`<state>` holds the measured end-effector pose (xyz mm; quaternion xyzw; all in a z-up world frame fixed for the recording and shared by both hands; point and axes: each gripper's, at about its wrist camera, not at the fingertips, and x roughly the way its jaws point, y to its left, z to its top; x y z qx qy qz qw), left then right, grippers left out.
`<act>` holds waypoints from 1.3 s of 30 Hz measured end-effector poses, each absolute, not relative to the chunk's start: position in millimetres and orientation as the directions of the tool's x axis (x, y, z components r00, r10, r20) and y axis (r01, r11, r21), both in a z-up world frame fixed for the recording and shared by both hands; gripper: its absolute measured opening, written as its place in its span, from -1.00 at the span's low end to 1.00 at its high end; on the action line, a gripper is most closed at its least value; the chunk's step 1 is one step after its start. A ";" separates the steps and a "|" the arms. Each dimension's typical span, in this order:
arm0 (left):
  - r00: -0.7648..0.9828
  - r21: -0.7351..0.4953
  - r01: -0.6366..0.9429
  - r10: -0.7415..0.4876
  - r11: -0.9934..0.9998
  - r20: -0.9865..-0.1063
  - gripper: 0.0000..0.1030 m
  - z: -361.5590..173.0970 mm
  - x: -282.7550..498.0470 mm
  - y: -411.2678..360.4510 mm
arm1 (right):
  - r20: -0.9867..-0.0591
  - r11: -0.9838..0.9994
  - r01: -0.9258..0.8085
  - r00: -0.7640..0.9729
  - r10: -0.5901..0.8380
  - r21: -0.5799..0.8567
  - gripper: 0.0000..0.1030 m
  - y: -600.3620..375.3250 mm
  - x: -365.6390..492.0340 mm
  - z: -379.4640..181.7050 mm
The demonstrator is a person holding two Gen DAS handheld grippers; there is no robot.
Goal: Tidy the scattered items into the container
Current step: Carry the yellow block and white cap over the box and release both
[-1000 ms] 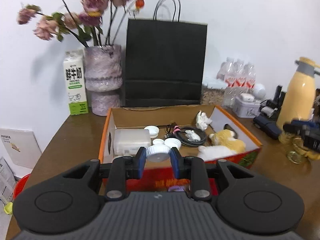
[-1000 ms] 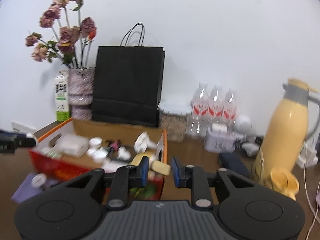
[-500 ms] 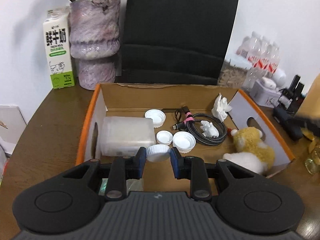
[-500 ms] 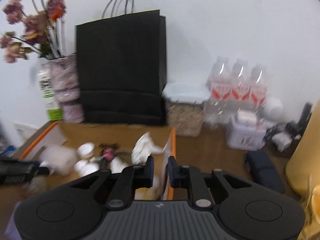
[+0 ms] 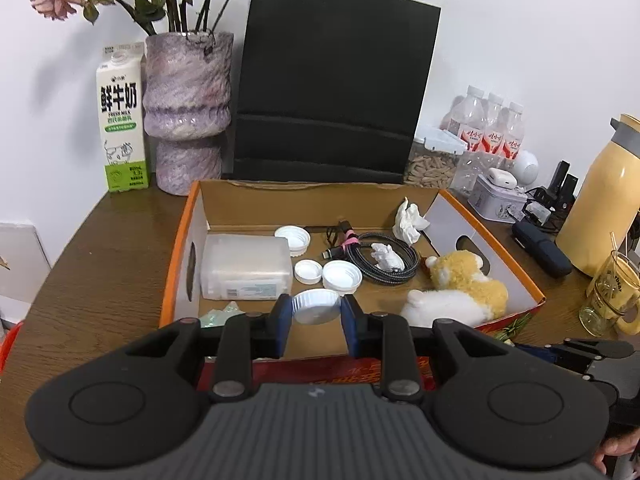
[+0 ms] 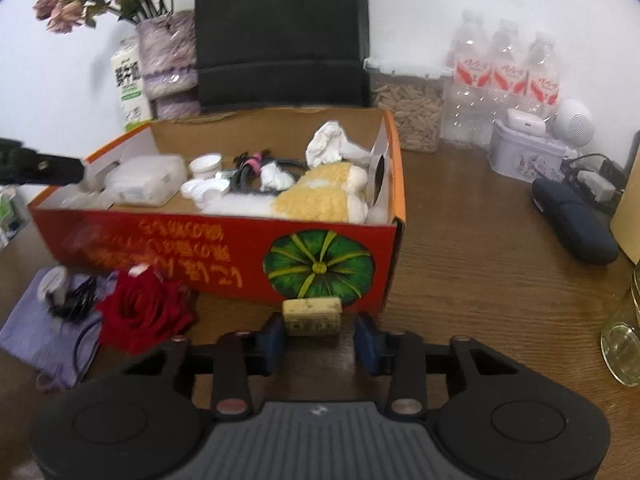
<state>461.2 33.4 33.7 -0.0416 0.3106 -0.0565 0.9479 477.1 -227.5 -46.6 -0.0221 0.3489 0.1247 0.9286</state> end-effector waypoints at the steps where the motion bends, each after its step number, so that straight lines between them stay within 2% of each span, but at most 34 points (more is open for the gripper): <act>1: 0.802 -0.109 0.078 -0.127 0.991 -0.583 -0.47 34.7 460.0 34.1 | -0.649 0.969 -0.244 0.730 0.215 0.047 -0.44 -226.7 476.0 -46.2; 4: 0.810 -0.115 0.079 -0.131 0.990 -0.571 -0.47 39.2 456.3 36.9 | -0.643 0.969 -0.241 0.735 0.215 0.050 -0.45 -226.2 464.1 -37.2; 7: 0.806 -0.113 0.093 -0.142 0.989 -0.575 -0.47 43.8 465.5 38.1 | -0.578 0.961 -0.273 0.776 0.252 0.052 -0.45 -228.9 449.5 -8.2; 10: 0.753 -0.175 0.123 -0.207 0.977 -0.625 -0.47 42.3 495.2 40.6 | -0.512 0.955 -0.297 0.817 0.263 0.017 -0.44 -228.8 456.6 32.4; 12: 0.703 -0.212 0.095 -0.216 0.973 -0.677 -0.47 33.9 520.7 41.0 | -0.504 0.953 -0.302 0.828 0.246 -0.031 -0.44 -223.5 483.7 54.2; 14: 0.659 -0.190 0.065 -0.185 0.980 -0.729 -0.47 23.1 546.9 38.3 | -0.544 0.947 -0.305 0.814 0.203 -0.103 -0.44 -213.6 528.8 60.7; 17: 0.605 -0.153 0.065 -0.161 0.986 -0.780 -0.46 9.1 575.6 32.8 | -0.670 0.955 -0.273 0.731 0.127 -0.116 -0.44 -201.4 606.3 48.9; 20: 0.557 -0.133 0.076 -0.153 0.988 -0.817 -0.42 -4.1 587.9 29.1 | -0.725 0.957 -0.237 0.687 0.045 -0.166 -0.43 -187.2 650.4 33.4; 21: 0.554 -0.119 0.084 -0.146 0.989 -0.820 -0.39 -6.4 588.5 27.1 | -0.735 0.956 -0.228 0.678 0.019 -0.185 -0.29 -183.0 658.0 28.9; 22: 0.558 -0.106 0.086 -0.136 0.991 -0.819 -0.26 -7.3 588.6 26.0 | -0.743 0.953 -0.227 0.669 0.003 -0.201 -0.15 -179.8 663.4 25.3; 23: 0.567 -0.098 0.083 -0.128 0.992 -0.813 -0.15 -6.7 587.7 25.8 | -0.743 0.952 -0.227 0.670 -0.001 -0.207 -0.12 -178.0 664.1 24.0; 30: 0.634 -0.107 0.047 -0.112 0.993 -0.765 -0.06 23.9 571.1 37.7 | -0.718 0.949 -0.253 0.695 0.043 -0.188 0.04 -174.9 643.1 39.9; 33: 0.670 -0.115 0.027 -0.103 0.993 -0.735 0.09 45.9 553.9 45.3 | -0.703 0.949 -0.266 0.707 0.073 -0.170 0.10 -179.1 623.9 55.9; 35: 0.689 -0.113 0.018 -0.094 0.993 -0.719 0.27 60.4 539.6 49.8 | -0.694 0.948 -0.272 0.715 0.083 -0.167 0.14 -182.7 608.9 67.6; 39: 0.715 -0.107 0.005 -0.078 0.994 -0.694 0.35 86.4 508.1 57.4 | -0.687 0.950 -0.277 0.719 0.107 -0.143 0.28 -193.3 579.1 89.3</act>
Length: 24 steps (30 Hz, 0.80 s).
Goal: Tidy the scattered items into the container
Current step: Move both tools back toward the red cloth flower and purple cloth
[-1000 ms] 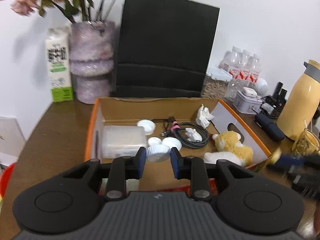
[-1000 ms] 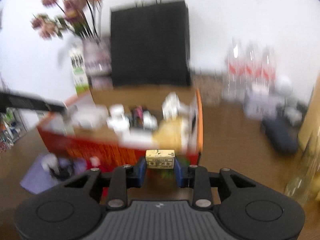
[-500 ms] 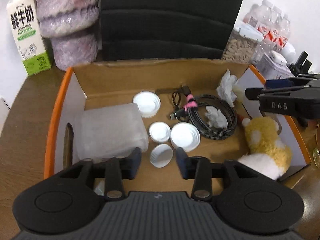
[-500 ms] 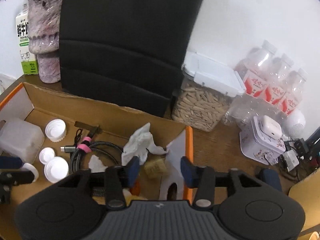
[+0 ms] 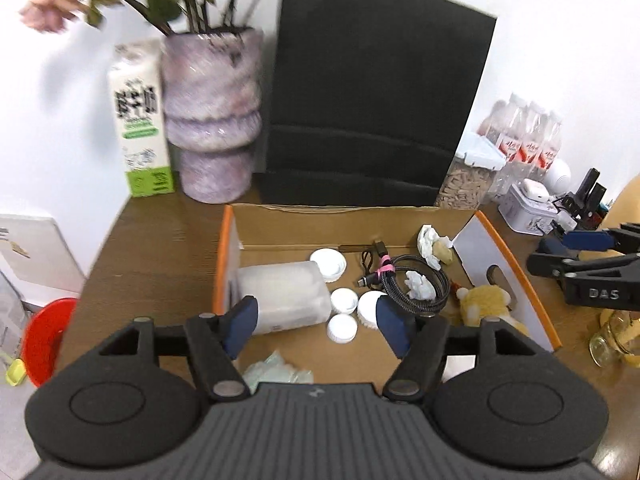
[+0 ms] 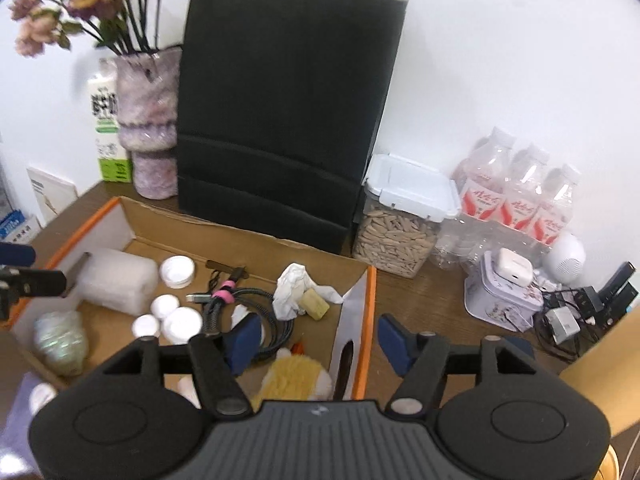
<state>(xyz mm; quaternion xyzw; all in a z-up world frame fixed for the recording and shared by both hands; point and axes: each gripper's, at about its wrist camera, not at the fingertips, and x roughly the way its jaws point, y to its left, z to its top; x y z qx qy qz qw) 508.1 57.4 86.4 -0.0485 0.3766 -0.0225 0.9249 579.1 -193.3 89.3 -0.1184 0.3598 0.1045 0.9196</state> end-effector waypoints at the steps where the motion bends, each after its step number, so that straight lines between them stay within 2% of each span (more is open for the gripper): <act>1: 0.720 -0.107 0.001 -0.075 0.994 -0.690 0.40 92.6 498.2 59.3 | -0.688 0.952 -0.276 0.717 0.115 -0.129 0.30 -196.8 571.4 93.9; 5: 0.745 -0.111 0.002 -0.076 0.994 -0.663 0.59 108.7 456.0 66.4 | -0.689 0.960 -0.276 0.703 0.174 -0.039 0.35 -213.3 533.5 108.9; 9: 0.775 -0.112 -0.002 -0.069 0.994 -0.628 0.66 116.2 404.1 72.3 | -0.674 0.955 -0.294 0.700 0.238 0.032 0.42 -223.3 479.9 115.6; 15: 0.848 -0.074 0.061 -0.091 0.995 -0.521 0.88 111.9 305.1 58.6 | -0.601 0.927 -0.357 0.717 0.353 0.119 0.60 -228.7 381.1 114.0; 19: 0.882 -0.088 0.050 -0.086 0.995 -0.463 0.92 94.1 248.2 46.9 | -0.552 0.912 -0.383 0.732 0.399 0.151 0.61 -229.9 315.4 101.7; 24: 0.882 -0.155 -0.005 -0.069 0.988 -0.467 0.93 65.3 204.3 40.7 | -0.507 0.933 -0.341 0.788 0.349 0.112 0.66 -226.6 255.1 78.1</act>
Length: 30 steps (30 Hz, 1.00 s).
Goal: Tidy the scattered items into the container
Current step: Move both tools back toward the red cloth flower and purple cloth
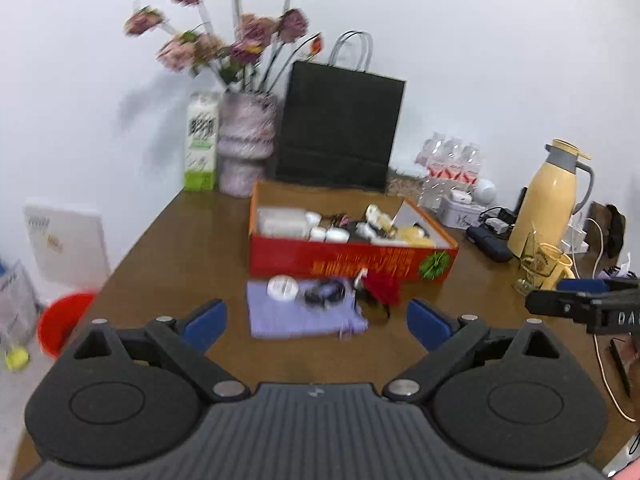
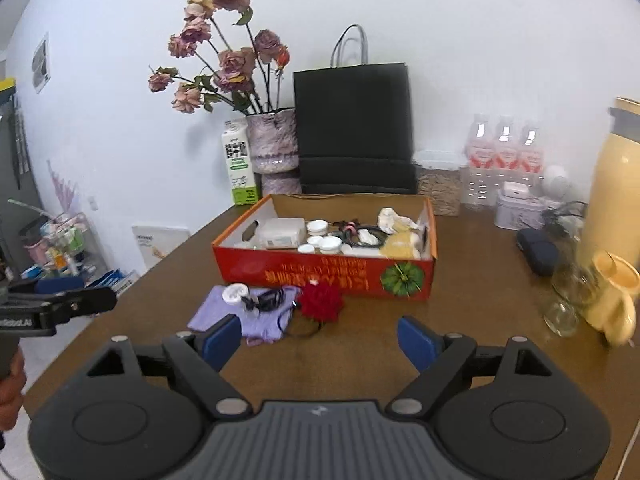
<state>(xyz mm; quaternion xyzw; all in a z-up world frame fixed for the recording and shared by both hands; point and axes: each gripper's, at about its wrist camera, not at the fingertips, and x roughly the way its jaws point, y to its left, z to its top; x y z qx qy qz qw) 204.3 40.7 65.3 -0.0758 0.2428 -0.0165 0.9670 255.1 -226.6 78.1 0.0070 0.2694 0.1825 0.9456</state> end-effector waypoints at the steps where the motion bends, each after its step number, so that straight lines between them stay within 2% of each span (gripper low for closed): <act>1: 0.879 -0.164 -0.025 -0.057 0.986 -0.474 0.93 57.9 196.5 40.2 | -0.499 0.937 -0.336 0.798 0.339 0.099 0.66 -226.2 246.0 73.4; 7: 0.842 -0.150 -0.140 0.038 0.979 -0.539 0.93 9.5 155.8 34.1 | -0.444 0.957 -0.276 0.850 0.285 0.085 0.72 -218.1 188.5 26.9; 12: 0.830 -0.066 -0.154 0.093 0.986 -0.549 0.92 -16.0 138.4 22.2 | -0.496 0.962 -0.260 0.826 0.268 0.085 0.72 -214.0 159.9 -18.5; 14: 0.828 -0.070 -0.145 0.083 0.987 -0.555 0.91 -19.3 139.0 19.6 | -0.522 0.965 -0.253 0.814 0.254 0.073 0.72 -213.9 154.8 -27.9; 18: 0.821 -0.113 -0.129 0.042 0.985 -0.569 0.91 -20.5 141.0 15.9 | -0.511 0.972 -0.233 0.832 0.216 0.033 0.72 -212.7 154.5 -27.9; 27: 0.825 -0.034 -0.064 0.033 0.997 -0.564 0.92 -23.8 139.6 -3.4 | -0.524 0.970 -0.238 0.821 0.226 0.044 0.72 -210.1 158.9 -30.6; 30: 0.820 -0.041 -0.060 0.026 0.997 -0.572 0.92 -25.4 143.5 -3.5 | -0.525 0.971 -0.236 0.821 0.224 0.045 0.72 -209.6 161.2 -31.3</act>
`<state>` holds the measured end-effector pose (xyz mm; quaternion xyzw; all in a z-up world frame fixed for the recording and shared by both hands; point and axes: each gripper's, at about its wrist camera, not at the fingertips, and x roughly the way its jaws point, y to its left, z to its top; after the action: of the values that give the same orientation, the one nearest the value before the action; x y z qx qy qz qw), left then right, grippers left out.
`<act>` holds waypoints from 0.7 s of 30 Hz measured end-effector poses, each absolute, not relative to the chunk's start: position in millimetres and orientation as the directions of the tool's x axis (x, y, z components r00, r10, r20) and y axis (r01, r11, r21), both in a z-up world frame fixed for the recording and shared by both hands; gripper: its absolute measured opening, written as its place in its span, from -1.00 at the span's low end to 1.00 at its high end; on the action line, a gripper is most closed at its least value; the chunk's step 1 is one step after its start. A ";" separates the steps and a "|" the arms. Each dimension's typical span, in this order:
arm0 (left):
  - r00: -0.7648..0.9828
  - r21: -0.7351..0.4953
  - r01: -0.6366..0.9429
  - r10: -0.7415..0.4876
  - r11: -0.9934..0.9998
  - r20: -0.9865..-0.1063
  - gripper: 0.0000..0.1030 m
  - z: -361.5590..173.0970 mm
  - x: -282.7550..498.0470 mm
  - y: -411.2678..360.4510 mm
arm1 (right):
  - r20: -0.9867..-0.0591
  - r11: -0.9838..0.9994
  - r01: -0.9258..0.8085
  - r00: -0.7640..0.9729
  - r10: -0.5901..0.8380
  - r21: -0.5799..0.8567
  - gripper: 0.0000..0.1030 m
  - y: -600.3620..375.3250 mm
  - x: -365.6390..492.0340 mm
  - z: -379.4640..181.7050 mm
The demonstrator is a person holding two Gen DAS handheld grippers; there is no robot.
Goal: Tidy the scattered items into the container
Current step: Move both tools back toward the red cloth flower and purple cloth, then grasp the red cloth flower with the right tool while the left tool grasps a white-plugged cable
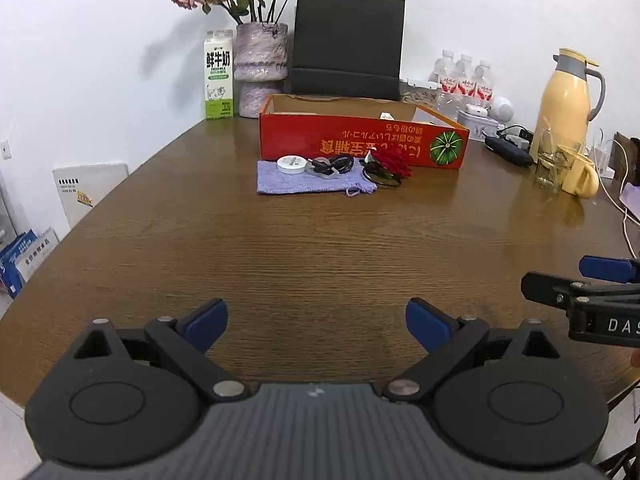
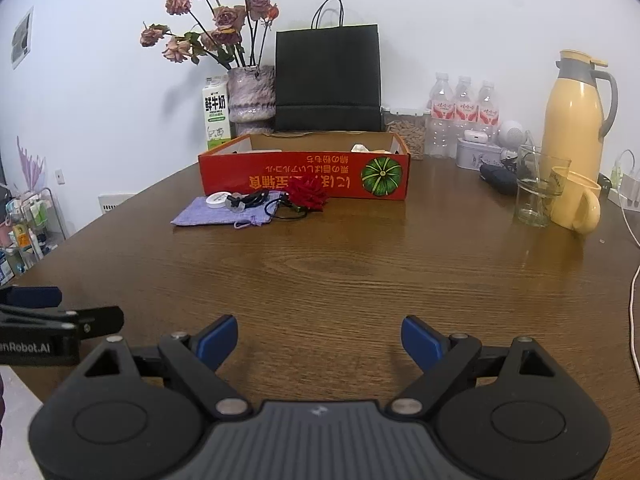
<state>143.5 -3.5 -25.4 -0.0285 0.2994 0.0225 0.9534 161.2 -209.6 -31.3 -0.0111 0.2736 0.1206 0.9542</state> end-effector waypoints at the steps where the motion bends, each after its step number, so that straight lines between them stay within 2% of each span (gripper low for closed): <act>1: 0.816 -0.051 -0.062 0.022 0.997 -0.577 0.91 -25.6 145.9 -1.5 | -0.525 0.971 -0.235 0.821 0.224 0.046 0.72 -210.1 163.2 -31.1; 8: 0.807 -0.078 -0.097 0.032 0.992 -0.589 0.47 -20.1 177.2 23.5 | -0.532 0.968 -0.246 0.814 0.232 0.046 0.67 -207.6 186.3 -31.5; 12: 0.818 -0.104 -0.113 0.033 0.988 -0.575 0.43 -10.4 206.1 41.1 | -0.531 0.965 -0.260 0.814 0.236 0.031 0.50 -200.9 218.9 -25.3; 17: 0.841 -0.123 -0.119 0.034 0.985 -0.540 0.43 1.4 245.6 53.7 | -0.502 0.952 -0.307 0.822 0.270 0.008 0.50 -182.8 276.6 -12.2; 21: 0.848 -0.124 -0.093 0.014 0.988 -0.530 0.42 2.4 269.2 49.8 | -0.521 0.942 -0.331 0.794 0.313 0.061 0.50 -164.4 343.9 -9.9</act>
<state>269.2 49.8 2.4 -0.0724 0.2742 0.0280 0.9585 343.9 -164.4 -9.9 -0.0166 0.2720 0.1702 0.9470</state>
